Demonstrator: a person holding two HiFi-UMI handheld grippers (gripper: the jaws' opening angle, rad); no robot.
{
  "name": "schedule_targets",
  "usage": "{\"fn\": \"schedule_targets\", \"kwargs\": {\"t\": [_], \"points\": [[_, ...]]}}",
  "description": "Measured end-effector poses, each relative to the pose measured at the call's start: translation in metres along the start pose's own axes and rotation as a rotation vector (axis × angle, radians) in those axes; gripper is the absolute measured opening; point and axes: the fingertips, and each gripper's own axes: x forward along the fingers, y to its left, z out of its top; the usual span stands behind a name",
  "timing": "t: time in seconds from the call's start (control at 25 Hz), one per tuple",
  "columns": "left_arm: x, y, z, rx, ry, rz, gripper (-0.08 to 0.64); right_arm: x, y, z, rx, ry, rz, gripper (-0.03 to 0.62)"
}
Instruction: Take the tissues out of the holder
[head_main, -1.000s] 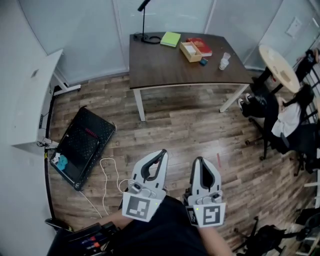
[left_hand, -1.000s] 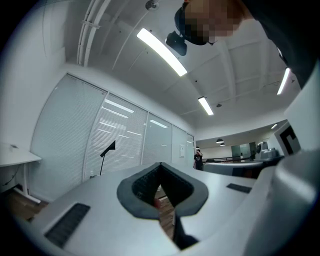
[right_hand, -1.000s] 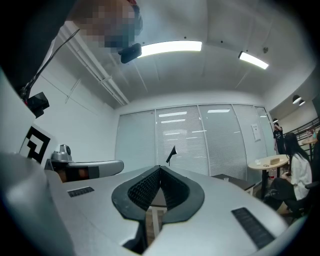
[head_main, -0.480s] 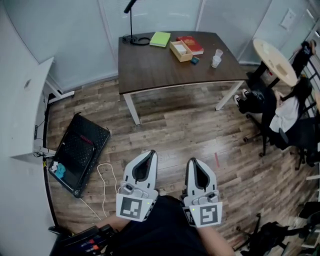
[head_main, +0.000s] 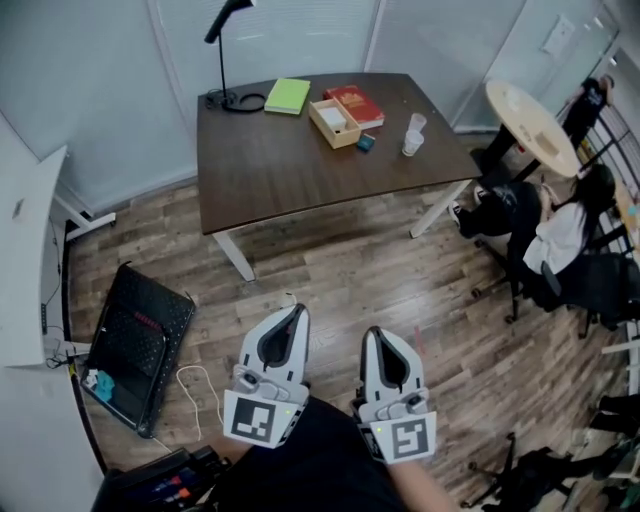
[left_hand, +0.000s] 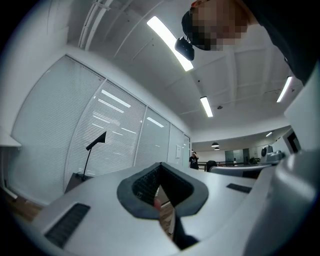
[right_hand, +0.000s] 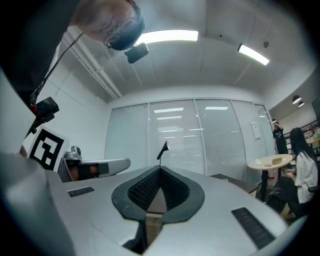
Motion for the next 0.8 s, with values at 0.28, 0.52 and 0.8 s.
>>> {"fn": "schedule_targets", "kwargs": {"t": [0.28, 0.52, 0.8], "points": [[0.131, 0.074, -0.018, 0.027, 0.087, -0.102, 0.0, 0.141, -0.047, -0.032, 0.037, 0.103, -0.039, 0.011], [0.232, 0.137, -0.022, -0.027, 0.079, -0.105, 0.0, 0.25, -0.079, -0.031, -0.026, 0.149, -0.063, 0.011], [0.29, 0.189, -0.03, 0.01, 0.122, -0.138, 0.0, 0.345, -0.078, -0.026, -0.079, 0.126, 0.003, 0.011]]}}
